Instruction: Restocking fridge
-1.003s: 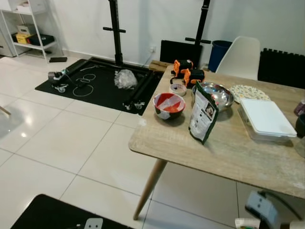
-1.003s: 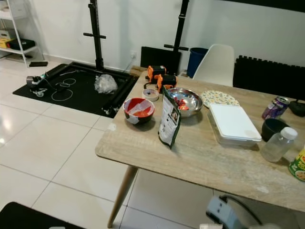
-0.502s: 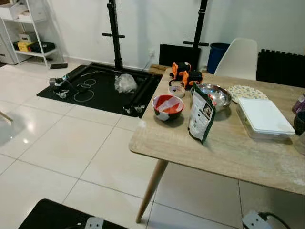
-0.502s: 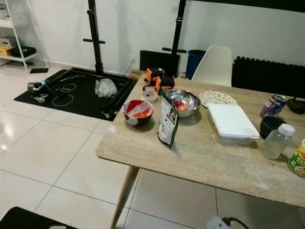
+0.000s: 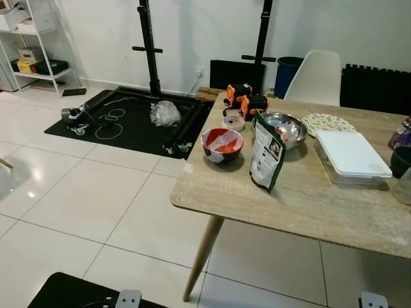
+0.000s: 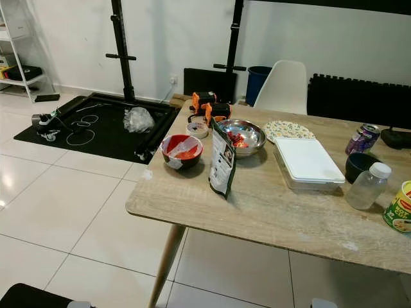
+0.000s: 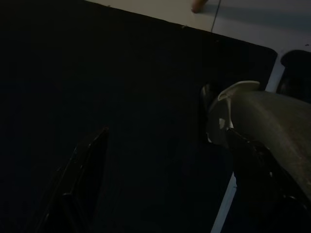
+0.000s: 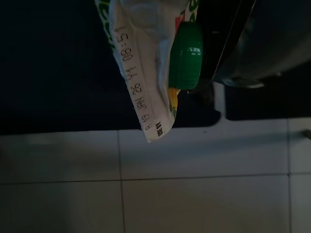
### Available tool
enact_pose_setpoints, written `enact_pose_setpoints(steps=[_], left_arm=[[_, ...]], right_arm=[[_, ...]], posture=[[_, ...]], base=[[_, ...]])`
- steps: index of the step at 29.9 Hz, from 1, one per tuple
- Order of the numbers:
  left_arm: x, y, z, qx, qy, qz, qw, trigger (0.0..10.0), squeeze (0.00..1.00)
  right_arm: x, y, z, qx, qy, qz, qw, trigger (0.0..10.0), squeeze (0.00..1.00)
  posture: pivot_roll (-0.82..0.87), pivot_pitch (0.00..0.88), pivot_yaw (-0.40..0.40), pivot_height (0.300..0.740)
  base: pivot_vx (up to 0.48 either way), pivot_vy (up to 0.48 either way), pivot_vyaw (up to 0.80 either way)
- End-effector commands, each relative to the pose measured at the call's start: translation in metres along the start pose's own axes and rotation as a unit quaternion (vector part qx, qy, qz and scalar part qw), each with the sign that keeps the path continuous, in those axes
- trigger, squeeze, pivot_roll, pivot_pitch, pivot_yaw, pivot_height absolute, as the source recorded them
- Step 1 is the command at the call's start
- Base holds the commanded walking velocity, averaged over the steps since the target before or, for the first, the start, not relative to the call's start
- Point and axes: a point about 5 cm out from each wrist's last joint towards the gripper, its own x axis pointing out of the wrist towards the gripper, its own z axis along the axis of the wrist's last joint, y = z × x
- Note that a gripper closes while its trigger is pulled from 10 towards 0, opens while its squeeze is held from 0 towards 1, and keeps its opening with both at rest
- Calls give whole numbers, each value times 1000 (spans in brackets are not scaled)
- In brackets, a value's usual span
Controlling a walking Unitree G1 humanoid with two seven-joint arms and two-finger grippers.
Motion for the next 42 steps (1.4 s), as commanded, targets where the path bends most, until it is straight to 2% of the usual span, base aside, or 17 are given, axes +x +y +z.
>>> enact_pose_setpoints(steps=[1, 5, 6, 7, 12, 13, 25, 42], left_arm=[[0, 1, 2, 5, 1, 3, 1000, 10000, 0], [1, 1, 4, 6, 0, 2, 1000, 10000, 0], [1, 0, 4, 6, -1, 2, 1000, 10000, 0], [1, 0, 5, 6, -1, 2, 1000, 10000, 0], [1, -1, 7, 6, -3, 1, 1000, 10000, 0], [1, -2, 7, 5, -3, 0, 1000, 10000, 0], [1, -4, 4, 0, 3, -4, 1000, 10000, 0], [1, -4, -2, 10, 15, -1, 1000, 10000, 0]], right_arm=[[1, 5, -5, 8, 18, -5, 1000, 10000, 0], [1, 12, -11, -16, 34, 5, 999, 10000, 0], [1, 14, -12, -22, 33, 12, 999, 2392, 0], [0, 16, -12, -22, 31, 16, 999, 0, 0], [0, 19, -17, -16, 41, 24, 999, 0, 0], [-1, 19, -19, -21, 48, 20, 998, 10000, 0], [-4, 20, -33, -50, 79, 8, 996, 10000, 0], [-3, 25, -34, -71, 83, 10, 994, 10000, 0]], posture=[[-18, 0, -23, 740], [-16, 0, -22, 740], [-15, 0, -22, 740], [-15, 0, -22, 740], [-17, 0, -20, 740], [-20, 0, -18, 740], [-23, 0, -14, 740], [-27, 0, -10, 740]], base=[[0, 0, 0], [0, 0, 0], [0, 0, 0], [0, 0, 0], [0, 0, 0], [0, 0, 0], [0, 0, 0], [0, 0, 0]])
